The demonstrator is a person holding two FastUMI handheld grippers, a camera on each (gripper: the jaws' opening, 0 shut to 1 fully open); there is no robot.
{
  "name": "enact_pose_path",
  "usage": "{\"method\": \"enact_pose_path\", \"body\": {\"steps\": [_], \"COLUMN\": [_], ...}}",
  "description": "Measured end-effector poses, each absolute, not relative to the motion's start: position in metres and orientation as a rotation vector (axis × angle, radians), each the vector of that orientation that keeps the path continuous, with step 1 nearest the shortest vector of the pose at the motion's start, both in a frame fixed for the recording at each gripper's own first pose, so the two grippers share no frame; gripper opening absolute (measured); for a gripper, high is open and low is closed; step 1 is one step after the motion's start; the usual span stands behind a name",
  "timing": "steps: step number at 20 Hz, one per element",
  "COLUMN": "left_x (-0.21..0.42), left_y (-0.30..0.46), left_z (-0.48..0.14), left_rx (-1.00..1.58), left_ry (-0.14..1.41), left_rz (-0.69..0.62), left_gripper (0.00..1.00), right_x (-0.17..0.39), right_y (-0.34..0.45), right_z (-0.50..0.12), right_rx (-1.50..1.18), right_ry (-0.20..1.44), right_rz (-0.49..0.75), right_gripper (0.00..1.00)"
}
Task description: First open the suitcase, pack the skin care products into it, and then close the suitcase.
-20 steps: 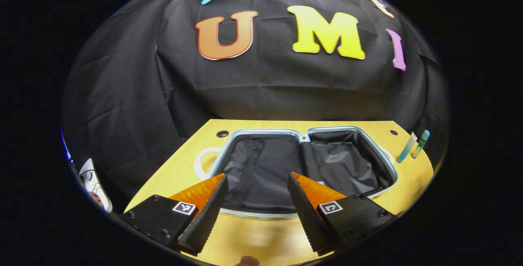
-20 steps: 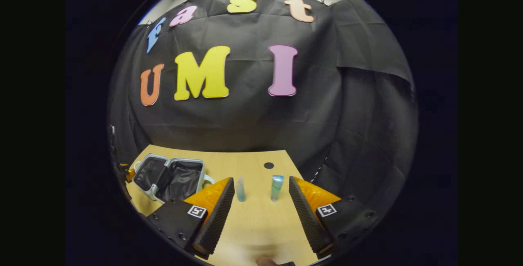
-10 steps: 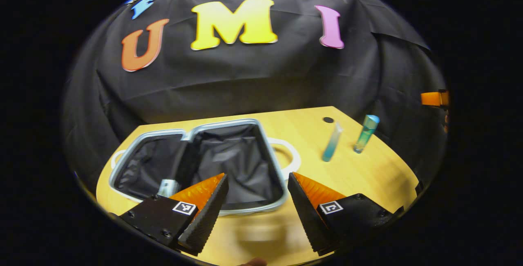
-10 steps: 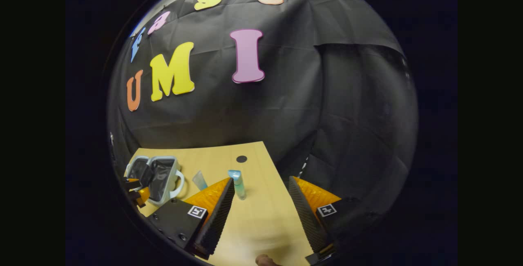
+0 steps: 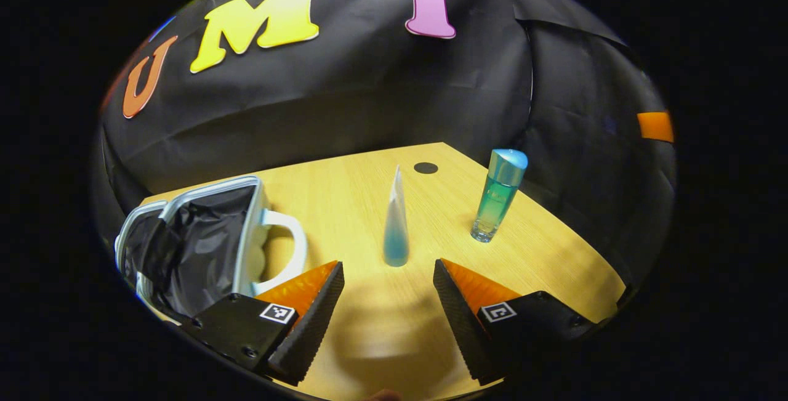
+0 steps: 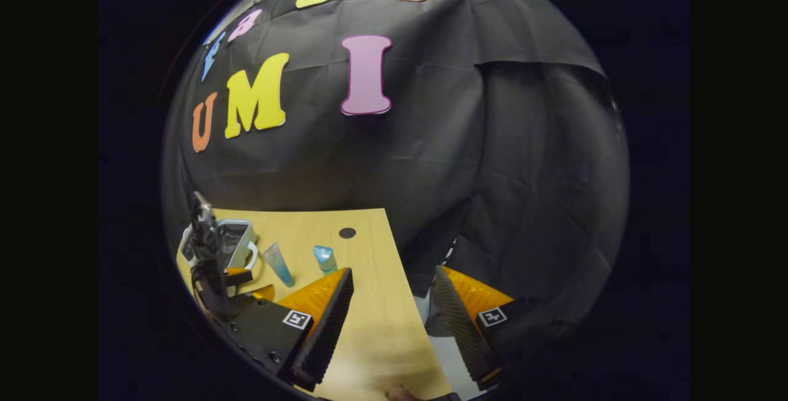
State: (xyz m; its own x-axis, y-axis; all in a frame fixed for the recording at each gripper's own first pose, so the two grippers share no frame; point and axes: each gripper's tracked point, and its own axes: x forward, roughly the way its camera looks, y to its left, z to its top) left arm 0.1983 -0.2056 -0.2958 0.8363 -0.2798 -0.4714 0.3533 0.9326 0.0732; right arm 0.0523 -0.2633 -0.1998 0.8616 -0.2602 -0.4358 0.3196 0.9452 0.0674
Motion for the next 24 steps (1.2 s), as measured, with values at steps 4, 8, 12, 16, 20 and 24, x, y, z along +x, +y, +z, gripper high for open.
{"method": "enact_pose_path", "body": {"steps": [4,8,12,16,20,24], "left_x": [0.233,0.253,0.258,0.254,0.239,0.214], "left_y": [-0.212,-0.222,-0.227,-0.229,-0.224,-0.206], "left_z": [-0.319,-0.321,-0.325,-0.325,-0.295,-0.238], "left_rx": [0.164,0.115,0.127,0.146,0.151,0.140], "left_ry": [0.479,0.458,0.472,0.513,0.501,0.439], "left_rz": [-0.302,-0.314,-0.329,-0.347,-0.358,-0.354], "left_gripper": [0.93,0.91,0.61,0.42,0.40,0.39], "right_x": [0.054,0.059,0.063,0.065,0.083,0.118], "right_y": [-0.260,-0.251,-0.243,-0.226,-0.207,-0.182], "right_z": [-0.222,-0.239,-0.249,-0.258,-0.255,-0.259], "right_rx": [0.099,0.068,0.070,0.047,0.043,0.055], "right_ry": [0.473,0.502,0.516,0.523,0.500,0.480], "right_rz": [-0.272,-0.244,-0.224,-0.178,-0.121,-0.055], "right_gripper": [0.79,0.80,0.79,0.79,0.80,0.80]}}
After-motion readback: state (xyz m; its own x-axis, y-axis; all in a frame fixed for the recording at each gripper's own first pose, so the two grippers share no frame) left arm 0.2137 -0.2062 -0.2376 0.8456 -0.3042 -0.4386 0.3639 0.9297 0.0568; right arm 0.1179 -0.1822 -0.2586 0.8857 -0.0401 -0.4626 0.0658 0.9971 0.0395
